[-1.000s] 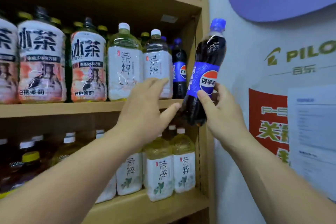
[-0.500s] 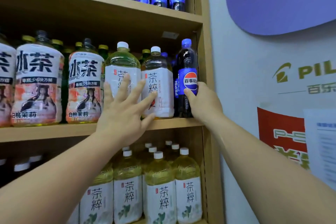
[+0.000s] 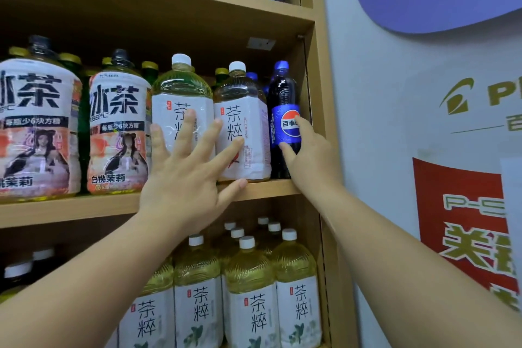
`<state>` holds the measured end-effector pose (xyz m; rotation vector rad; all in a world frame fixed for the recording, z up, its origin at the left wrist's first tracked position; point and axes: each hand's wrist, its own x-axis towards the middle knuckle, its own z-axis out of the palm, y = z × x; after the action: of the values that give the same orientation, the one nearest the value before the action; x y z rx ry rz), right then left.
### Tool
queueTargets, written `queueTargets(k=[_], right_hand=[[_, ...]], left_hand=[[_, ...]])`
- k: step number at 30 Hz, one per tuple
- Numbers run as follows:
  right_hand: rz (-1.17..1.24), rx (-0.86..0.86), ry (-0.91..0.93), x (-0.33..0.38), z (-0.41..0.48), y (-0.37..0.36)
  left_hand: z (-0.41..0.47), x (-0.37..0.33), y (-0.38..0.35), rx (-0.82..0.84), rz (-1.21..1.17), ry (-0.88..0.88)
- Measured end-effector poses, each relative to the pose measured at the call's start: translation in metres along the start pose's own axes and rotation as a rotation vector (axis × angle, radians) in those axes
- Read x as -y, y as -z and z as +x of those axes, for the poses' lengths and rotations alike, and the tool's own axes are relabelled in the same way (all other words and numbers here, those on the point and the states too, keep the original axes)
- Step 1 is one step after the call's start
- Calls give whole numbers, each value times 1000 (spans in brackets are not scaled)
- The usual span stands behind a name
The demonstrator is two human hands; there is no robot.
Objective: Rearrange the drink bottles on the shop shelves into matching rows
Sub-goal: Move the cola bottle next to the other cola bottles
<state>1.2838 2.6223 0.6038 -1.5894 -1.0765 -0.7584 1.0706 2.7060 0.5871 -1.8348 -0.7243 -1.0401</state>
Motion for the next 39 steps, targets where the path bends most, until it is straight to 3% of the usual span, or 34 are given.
queueTargets(k=[4,10,18,23,28,33,39], right_hand=[[-99,-9,104,-3,-5,1],[-230,23,94,6,-7,6],[-205,26,71,7,-12,9],[48,-178,219,30,-31,15],[429,61,11,56,-29,15],[500,164,-50,66,-28,5],[497,188,-73,65,-30,-3]], left_hand=[[-1,-1,0,-9,2,-8],[-2,1,0,-1,11,-14],[-3,1,5,45,-46,-14],[-14,8,10,-56,-341,134],[-31,18,16,-31,-464,376],[-28,15,33,75,-578,395],[-9,15,42,84,-728,570]])
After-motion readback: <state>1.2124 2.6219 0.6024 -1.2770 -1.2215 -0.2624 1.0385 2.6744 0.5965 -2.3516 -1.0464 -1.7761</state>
